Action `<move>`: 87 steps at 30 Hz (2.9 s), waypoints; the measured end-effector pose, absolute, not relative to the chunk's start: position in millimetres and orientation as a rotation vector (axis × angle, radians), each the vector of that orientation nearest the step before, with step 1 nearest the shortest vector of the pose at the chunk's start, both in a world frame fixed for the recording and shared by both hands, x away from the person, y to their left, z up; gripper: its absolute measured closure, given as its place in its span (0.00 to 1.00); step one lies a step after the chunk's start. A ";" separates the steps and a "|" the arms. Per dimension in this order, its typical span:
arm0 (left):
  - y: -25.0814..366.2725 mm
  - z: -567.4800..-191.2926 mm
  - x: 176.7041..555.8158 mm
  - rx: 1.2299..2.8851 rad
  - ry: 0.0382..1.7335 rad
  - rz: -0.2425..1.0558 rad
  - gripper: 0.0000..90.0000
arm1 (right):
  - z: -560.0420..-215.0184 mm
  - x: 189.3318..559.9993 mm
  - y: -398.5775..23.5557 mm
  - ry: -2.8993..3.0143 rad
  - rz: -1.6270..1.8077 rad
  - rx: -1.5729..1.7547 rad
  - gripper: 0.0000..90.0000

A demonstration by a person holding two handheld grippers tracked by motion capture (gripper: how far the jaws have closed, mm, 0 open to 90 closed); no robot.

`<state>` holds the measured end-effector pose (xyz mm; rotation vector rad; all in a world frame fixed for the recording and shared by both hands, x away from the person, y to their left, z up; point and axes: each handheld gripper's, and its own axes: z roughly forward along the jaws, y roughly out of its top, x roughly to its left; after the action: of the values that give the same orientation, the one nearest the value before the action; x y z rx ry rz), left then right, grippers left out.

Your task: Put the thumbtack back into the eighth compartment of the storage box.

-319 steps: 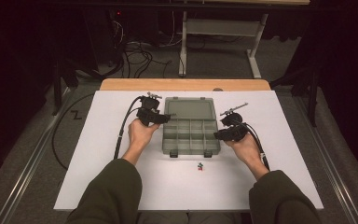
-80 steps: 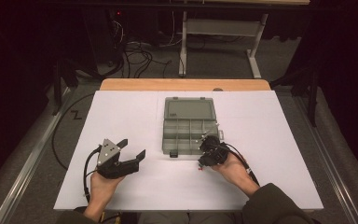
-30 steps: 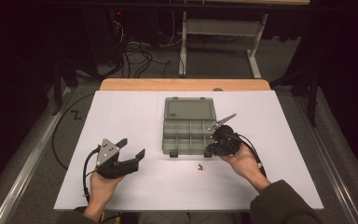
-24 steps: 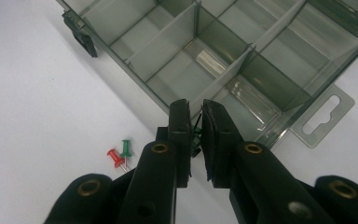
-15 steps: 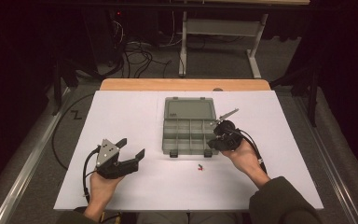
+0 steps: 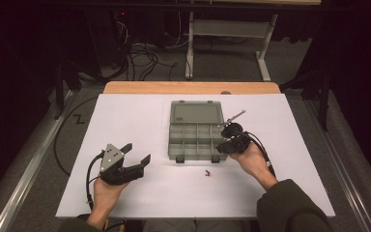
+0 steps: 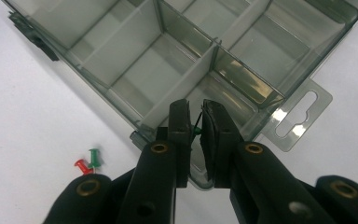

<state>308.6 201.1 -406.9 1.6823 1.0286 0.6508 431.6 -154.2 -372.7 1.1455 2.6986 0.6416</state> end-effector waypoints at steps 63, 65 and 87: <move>206.4 -404.2 306.4 1.643 1.038 0.668 0.26 | -374.3 395.3 -153.5 2.735 0.776 1.051 0.81; 206.6 -404.2 306.5 1.644 1.040 0.667 0.26 | -376.8 393.3 -151.3 2.746 0.765 1.056 0.81; 206.0 -404.6 307.3 1.649 1.038 0.660 0.26 | -396.9 391.1 -128.9 2.845 0.643 1.009 0.82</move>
<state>307.3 206.0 -404.6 1.6490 1.0377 0.6601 391.1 -128.9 -396.9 1.0092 2.8447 0.6432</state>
